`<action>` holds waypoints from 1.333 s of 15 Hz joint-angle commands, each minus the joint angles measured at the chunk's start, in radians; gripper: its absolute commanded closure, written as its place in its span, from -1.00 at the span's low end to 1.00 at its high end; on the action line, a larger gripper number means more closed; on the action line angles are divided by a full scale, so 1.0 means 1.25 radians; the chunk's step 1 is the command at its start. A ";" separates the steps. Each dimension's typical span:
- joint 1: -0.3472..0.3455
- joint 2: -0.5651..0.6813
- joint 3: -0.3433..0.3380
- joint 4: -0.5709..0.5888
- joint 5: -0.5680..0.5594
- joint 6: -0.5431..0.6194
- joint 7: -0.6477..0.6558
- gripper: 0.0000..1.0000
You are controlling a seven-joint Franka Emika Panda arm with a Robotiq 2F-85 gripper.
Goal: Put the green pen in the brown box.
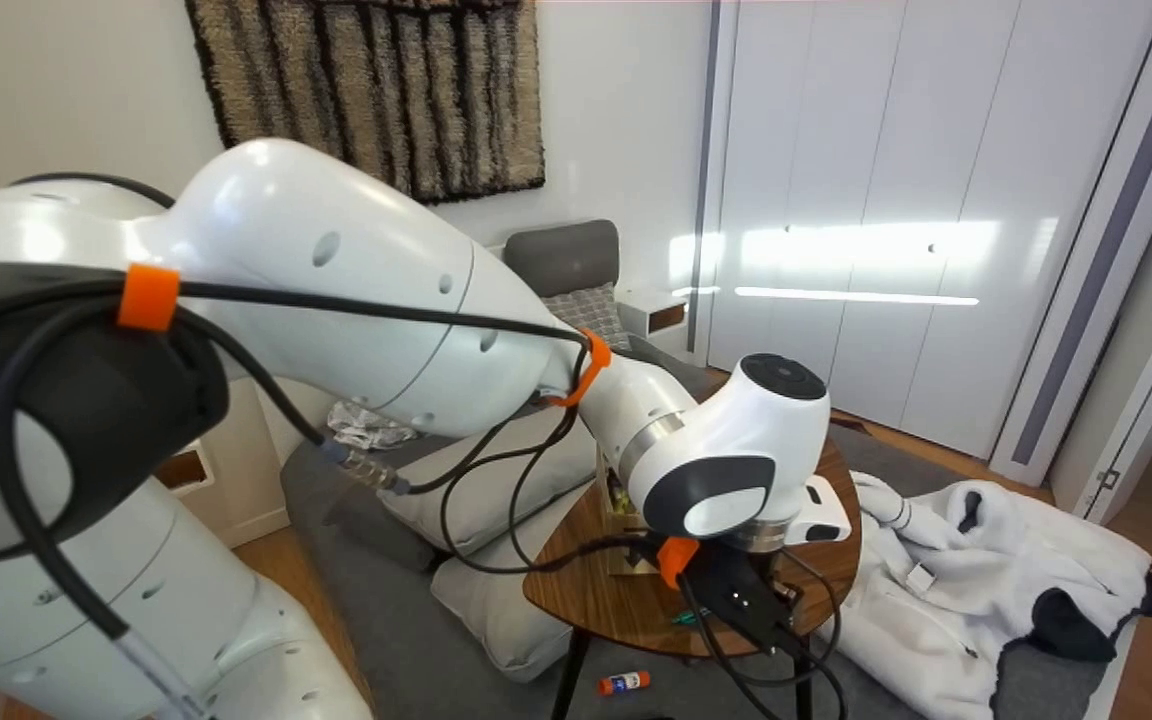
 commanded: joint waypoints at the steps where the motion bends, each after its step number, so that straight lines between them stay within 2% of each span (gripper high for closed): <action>1: -0.013 0.018 0.023 -0.003 0.019 0.043 0.012 -1.00; 2: -0.013 0.021 0.026 -0.005 0.016 0.054 0.016 -0.93; 3: -0.012 0.024 0.027 -0.005 0.020 0.061 0.015 -0.74; 4: -0.011 0.027 0.029 -0.005 0.021 0.066 0.014 -0.45; 6: -0.010 0.032 0.031 -0.007 0.025 0.073 0.012 -0.25; 7: -0.009 0.034 0.032 -0.007 0.028 0.076 0.011 -0.38; 8: -0.007 0.037 0.033 -0.008 0.034 0.077 0.008 -0.76; 11: -0.008 0.044 0.036 -0.008 0.041 0.079 0.009 -0.97; 12: -0.009 0.046 0.037 -0.007 0.043 0.078 0.008 -0.86; 13: -0.009 0.048 0.037 -0.006 0.044 0.078 0.007 -0.46; 15: -0.009 0.051 0.038 -0.005 0.047 0.079 0.007 -0.31; 20: -0.012 0.058 0.037 0.001 0.044 0.079 0.007 0.42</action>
